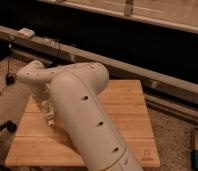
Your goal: Place the bottle in the ceramic bowl
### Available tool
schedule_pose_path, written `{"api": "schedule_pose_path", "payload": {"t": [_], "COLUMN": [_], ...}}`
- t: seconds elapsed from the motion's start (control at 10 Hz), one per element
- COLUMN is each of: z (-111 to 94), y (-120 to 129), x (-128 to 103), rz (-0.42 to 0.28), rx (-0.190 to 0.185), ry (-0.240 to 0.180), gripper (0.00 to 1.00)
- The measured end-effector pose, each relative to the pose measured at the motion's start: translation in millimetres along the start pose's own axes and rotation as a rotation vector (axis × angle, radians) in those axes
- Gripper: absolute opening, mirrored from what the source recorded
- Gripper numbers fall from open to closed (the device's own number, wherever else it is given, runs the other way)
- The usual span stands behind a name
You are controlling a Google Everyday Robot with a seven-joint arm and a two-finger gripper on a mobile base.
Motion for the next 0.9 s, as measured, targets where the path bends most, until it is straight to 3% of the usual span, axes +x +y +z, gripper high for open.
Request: {"api": "schedule_pose_path", "payload": {"t": [0.2,0.4,0.6,0.9], "z": [-35,-65,-80,-83], "y": [-17,-50,-82,-125], "x": [21,54,86,143], "rz": [0.023,0.068,0.121,0.222], "rx": [-0.014,-0.021,-0.023,-0.034], "ry": [-0.025,-0.049,-0.058,-0.044], "gripper": [0.00,0.00,0.00,0.00]}}
